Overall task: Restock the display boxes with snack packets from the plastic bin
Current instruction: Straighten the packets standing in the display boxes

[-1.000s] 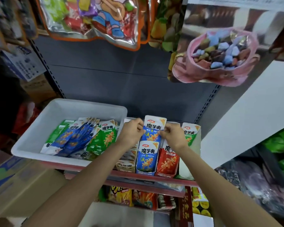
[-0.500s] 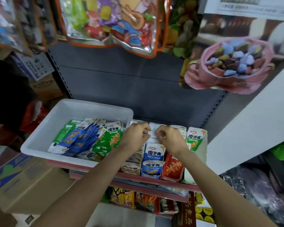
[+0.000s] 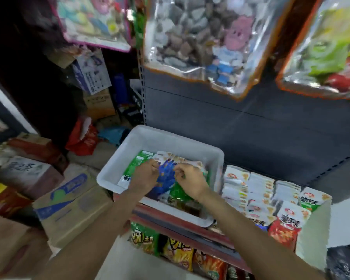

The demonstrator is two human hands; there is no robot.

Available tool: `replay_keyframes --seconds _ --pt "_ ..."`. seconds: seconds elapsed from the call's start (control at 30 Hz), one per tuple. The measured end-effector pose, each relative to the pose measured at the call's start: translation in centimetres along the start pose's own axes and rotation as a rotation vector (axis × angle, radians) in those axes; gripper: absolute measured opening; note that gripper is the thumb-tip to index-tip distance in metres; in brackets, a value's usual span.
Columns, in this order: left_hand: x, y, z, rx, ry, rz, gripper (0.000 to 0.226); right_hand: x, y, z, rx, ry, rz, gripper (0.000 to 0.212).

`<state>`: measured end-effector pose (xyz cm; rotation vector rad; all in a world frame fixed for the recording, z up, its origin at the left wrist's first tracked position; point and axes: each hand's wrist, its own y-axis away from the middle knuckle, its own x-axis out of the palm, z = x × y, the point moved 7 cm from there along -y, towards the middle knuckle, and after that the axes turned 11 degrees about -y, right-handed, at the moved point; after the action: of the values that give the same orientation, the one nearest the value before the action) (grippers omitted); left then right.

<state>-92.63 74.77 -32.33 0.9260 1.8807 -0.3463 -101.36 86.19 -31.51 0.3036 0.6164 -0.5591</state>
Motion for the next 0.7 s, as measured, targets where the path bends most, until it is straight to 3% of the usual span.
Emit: replay_keyframes --seconds 0.2,0.3,0.37,0.57,0.7 --pt "1.7 -3.8 7.0 -0.047 -0.105 0.234 0.026 8.0 -4.0 0.1 0.144 0.159 0.266 0.055" --pt "2.4 -4.9 7.5 -0.052 -0.151 0.338 0.033 9.6 -4.8 -0.7 0.233 0.256 0.342 0.051" --pt "3.0 -5.5 7.8 -0.076 -0.152 0.386 0.025 9.8 -4.8 -1.1 0.293 0.320 0.357 0.048" --pt "2.7 -6.9 8.6 -0.175 -0.233 0.283 0.048 9.4 -4.4 -1.4 0.340 0.242 0.295 0.050" --pt "2.4 -6.7 7.8 -0.148 0.012 0.245 0.024 8.5 -4.4 -1.6 0.409 0.031 0.208 0.042"
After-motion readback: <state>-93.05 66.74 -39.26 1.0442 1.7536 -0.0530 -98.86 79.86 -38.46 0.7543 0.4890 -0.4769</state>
